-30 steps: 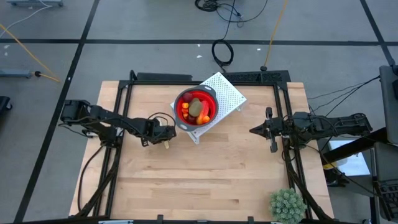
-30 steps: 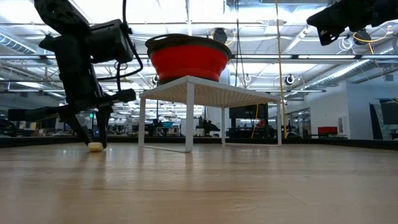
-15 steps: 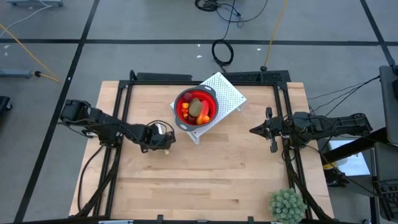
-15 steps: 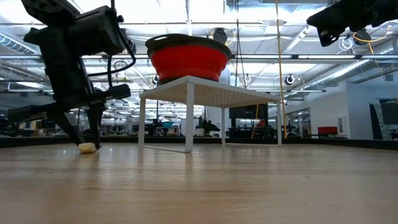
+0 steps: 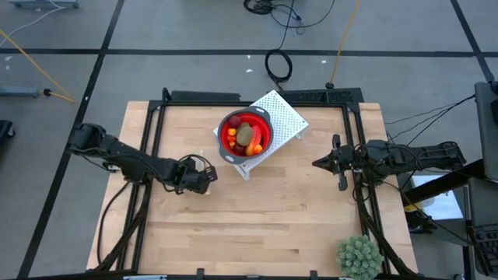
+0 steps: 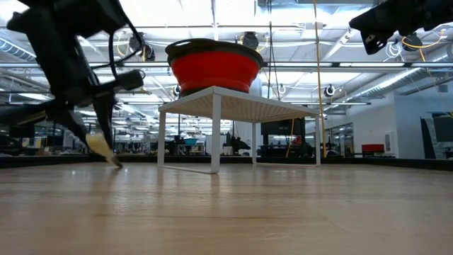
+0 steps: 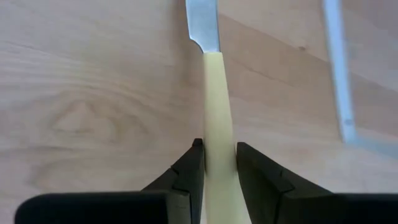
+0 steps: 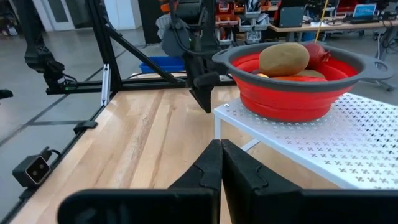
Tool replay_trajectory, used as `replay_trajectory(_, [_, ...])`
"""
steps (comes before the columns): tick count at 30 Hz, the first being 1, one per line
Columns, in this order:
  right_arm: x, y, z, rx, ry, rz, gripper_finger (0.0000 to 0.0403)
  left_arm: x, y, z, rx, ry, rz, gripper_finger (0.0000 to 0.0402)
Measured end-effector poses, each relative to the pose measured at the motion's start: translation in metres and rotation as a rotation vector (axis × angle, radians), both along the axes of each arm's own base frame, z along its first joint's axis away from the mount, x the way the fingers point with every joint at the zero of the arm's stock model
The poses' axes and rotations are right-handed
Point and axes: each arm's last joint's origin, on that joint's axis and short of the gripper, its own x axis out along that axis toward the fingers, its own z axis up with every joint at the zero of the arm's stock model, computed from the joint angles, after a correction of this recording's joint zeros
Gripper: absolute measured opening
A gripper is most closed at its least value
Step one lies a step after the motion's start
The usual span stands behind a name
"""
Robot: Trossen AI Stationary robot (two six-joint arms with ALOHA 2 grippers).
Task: Pick & Place Fruit
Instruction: Put the yellow table knife on the shelf
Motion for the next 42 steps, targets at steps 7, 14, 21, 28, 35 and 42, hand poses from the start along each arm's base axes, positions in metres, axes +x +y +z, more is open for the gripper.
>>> replay_trajectory(7, [0.0, 0.0, 0.0, 0.059, 0.002, -0.009, 0.0, 0.0, -0.013, 0.03, 0.058, -0.039, -0.031, 0.009])
replay_trajectory(14, [0.0, 0.0, 0.0, 0.062, 0.002, -0.009, 0.0, -0.005, -0.019, 0.05, 0.095, 0.073, -0.063, 0.009])
replay_trajectory(21, [0.0, 0.0, 0.0, 0.063, 0.002, -0.01, 0.0, -0.006, -0.023, 0.048, 0.091, 0.083, -0.066, 0.009])
replay_trajectory(28, [0.0, 0.0, 0.002, 0.065, -0.015, -0.009, 0.0, -0.005, -0.023, 0.049, 0.103, 0.079, -0.088, 0.009])
replay_trajectory(35, [0.004, 0.0, 0.002, 0.065, -0.023, -0.009, 0.0, 0.005, -0.03, 0.05, 0.114, -0.041, -0.085, 0.009])
replay_trajectory(42, [0.009, 0.001, -0.001, 0.062, 0.011, -0.01, 0.0, 0.028, -0.041, 0.026, 0.105, -0.075, -0.058, 0.009])
